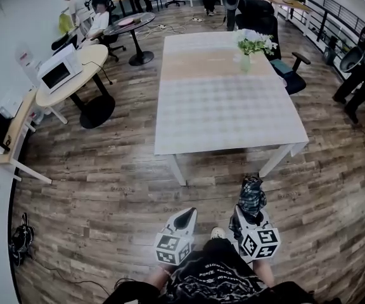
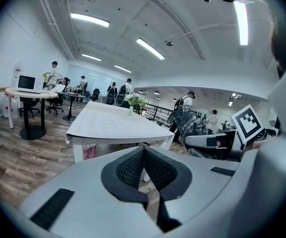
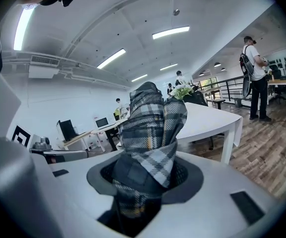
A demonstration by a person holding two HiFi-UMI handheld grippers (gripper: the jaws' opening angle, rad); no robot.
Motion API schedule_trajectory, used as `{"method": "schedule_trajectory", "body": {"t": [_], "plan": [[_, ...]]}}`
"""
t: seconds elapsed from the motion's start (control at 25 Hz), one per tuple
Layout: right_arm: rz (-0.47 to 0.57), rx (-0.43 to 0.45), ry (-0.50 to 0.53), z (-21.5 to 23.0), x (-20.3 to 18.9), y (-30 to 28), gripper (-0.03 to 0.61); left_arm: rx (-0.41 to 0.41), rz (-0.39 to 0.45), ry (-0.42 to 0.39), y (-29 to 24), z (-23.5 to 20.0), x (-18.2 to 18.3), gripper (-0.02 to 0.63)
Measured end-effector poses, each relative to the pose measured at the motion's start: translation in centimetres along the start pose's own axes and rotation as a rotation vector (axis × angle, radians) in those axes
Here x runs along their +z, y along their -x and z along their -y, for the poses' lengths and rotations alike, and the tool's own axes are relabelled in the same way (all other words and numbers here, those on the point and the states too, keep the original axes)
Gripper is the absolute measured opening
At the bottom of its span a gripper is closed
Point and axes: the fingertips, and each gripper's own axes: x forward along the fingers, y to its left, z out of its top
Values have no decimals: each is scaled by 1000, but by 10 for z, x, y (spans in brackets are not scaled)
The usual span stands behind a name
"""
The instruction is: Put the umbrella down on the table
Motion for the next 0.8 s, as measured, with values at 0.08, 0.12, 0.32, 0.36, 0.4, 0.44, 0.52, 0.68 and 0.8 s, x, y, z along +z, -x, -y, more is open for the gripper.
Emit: {"method": "schedule_trajectory", "body": {"t": [0.08, 0.12, 0.32, 0.36, 0.4, 0.44, 0.52, 0.68, 0.8], "plan": [[-5, 5, 8, 17, 9, -9, 190, 4, 11, 8, -18, 6, 7, 18], [-8, 8, 9, 24, 12, -13, 190, 8, 16, 10, -26, 8, 10, 18], [-29, 24, 36, 57, 26, -26, 190, 37, 34, 27, -57, 17, 19, 18], [-28, 24, 38, 62, 30, -29, 190, 40, 36, 27, -62, 18, 22, 18], [-26, 25, 34, 67, 33, -31, 190, 43, 35, 26, -66, 20, 23, 18], [-26, 25, 25, 70, 35, -33, 190, 44, 33, 26, -69, 20, 23, 18], [-29, 25, 5, 77, 35, -36, 191, 45, 27, 33, -75, 21, 22, 18], [-44, 22, 1, 86, 37, -48, 191, 53, 28, 49, -89, 13, 23, 18], [-38, 14, -25, 94, 44, -59, 192, 50, 28, 60, -106, 1, 26, 18]]}}
